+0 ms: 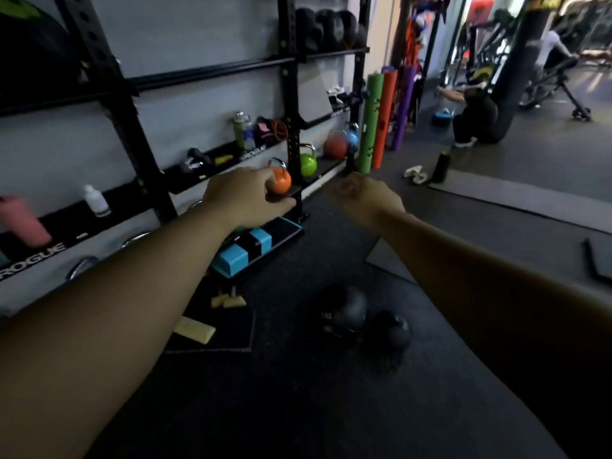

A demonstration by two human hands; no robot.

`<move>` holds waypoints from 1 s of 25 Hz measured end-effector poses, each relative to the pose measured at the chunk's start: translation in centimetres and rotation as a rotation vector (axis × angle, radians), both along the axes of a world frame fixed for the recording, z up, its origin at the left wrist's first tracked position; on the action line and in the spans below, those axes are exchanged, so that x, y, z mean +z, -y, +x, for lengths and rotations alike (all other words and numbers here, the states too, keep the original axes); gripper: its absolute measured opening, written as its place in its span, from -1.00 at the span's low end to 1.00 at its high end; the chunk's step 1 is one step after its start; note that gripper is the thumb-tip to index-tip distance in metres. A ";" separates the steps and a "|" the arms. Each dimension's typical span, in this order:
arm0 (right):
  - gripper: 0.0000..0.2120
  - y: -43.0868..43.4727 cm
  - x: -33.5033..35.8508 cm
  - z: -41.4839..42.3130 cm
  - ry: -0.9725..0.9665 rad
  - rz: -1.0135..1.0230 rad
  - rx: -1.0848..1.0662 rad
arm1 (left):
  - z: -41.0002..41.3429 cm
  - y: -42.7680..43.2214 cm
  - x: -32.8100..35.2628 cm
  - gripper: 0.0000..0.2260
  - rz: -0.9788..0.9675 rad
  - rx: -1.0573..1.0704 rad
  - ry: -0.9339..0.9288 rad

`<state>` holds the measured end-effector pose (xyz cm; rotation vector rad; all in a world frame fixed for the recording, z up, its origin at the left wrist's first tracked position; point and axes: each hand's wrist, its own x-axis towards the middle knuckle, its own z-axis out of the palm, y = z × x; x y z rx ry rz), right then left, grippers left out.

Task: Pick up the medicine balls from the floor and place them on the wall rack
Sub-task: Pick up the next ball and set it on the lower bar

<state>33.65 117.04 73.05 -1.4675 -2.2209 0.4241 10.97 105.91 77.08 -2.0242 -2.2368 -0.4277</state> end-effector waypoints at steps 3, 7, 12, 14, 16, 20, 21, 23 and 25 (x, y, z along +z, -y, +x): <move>-0.45 -1.9 -3.8 1.6 0.053 -0.073 -0.076 | 1.7 -3.3 -3.8 -0.43 -0.094 -0.037 0.083; -0.44 -5.8 -9.4 1.5 0.118 -0.124 -0.126 | 1.3 -8.7 -9.1 -0.42 -0.197 -0.105 0.148; -0.50 -10.8 -17.0 -0.9 0.207 -0.247 -0.225 | -3.1 -16.1 -15.8 -0.40 -0.312 -0.103 0.152; -0.52 -12.5 -19.4 -2.0 0.210 -0.293 -0.234 | -3.9 -19.0 -18.5 -0.38 -0.378 -0.127 0.158; -0.48 -13.7 -21.3 -2.4 0.213 -0.341 -0.234 | -3.8 -21.3 -20.7 -0.38 -0.448 -0.151 0.170; -0.36 -17.4 -23.6 -1.5 0.244 -0.376 -0.275 | -2.4 -25.9 -23.8 -0.36 -0.521 -0.168 0.217; -0.35 -18.6 -24.3 -0.8 0.248 -0.389 -0.286 | -2.0 -27.1 -24.6 -0.35 -0.530 -0.168 0.224; -0.32 -21.2 -26.2 0.8 0.252 -0.418 -0.302 | -0.9 -30.2 -26.3 -0.34 -0.553 -0.164 0.231; -0.25 -23.9 -28.6 2.1 0.253 -0.455 -0.297 | 0.4 -33.4 -28.1 -0.34 -0.578 -0.145 0.231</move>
